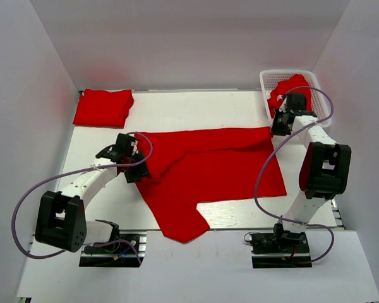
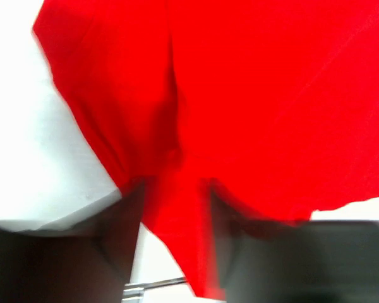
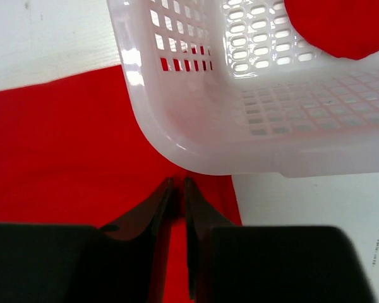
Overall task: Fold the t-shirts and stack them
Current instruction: Fold the flattened tshirt in 1/3 of the way
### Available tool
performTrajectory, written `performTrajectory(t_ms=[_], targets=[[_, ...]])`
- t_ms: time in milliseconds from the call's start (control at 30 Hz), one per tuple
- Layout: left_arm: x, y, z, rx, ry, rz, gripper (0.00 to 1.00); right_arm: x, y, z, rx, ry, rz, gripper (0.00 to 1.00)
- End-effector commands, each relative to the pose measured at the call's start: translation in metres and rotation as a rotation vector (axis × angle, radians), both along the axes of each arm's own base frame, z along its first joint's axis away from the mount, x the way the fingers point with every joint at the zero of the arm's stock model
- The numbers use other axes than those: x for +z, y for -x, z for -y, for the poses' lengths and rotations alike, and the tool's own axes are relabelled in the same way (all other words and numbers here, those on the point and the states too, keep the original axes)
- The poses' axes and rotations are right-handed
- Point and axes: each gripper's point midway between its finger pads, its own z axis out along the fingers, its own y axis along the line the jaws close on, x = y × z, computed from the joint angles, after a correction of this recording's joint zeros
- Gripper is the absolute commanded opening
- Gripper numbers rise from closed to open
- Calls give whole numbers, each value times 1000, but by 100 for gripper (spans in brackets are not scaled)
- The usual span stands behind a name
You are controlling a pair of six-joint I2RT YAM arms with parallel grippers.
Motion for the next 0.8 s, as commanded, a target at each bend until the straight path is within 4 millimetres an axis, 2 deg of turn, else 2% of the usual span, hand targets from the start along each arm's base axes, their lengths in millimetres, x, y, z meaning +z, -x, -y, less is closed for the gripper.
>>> performTrajectory(t_ms=[0,67,100,133,233,300,333,400,433,500,600,633,733,767], targets=[[19,1,-1,-19,-8,29,64,15,-3,8,-41,20,49,20],[27,-5,-4,-7,-28,45,79,18,-1,7,-42,18,51,21],[30,-5,-5,-17,-33,49,94,20,0,6,-45,16,55,22],[34,-6,-7,-22,-45,60,100,21,-2,11,-59,40,65,28],[46,-14,-9,-11,-58,90,100,26,-1,11,-53,42,75,41],[50,-18,-10,-15,-67,108,100,32,0,9,-43,36,90,45],[60,-25,-8,-14,-60,134,100,31,1,9,-41,39,86,51],[62,-31,-9,-16,-74,138,100,37,3,8,-33,43,97,57],[68,-40,-9,-7,-80,166,100,39,4,2,-3,27,101,90],[74,-52,-5,-5,-71,200,100,39,7,-3,15,26,101,90],[86,-87,9,-24,-27,284,100,47,13,-19,76,-8,127,90],[74,-95,13,-51,-34,262,100,48,14,-24,96,-15,133,90],[72,-121,23,-77,-24,284,100,49,21,-47,166,-71,134,90],[61,-129,26,-93,-27,255,100,44,27,-63,206,-87,123,90]])
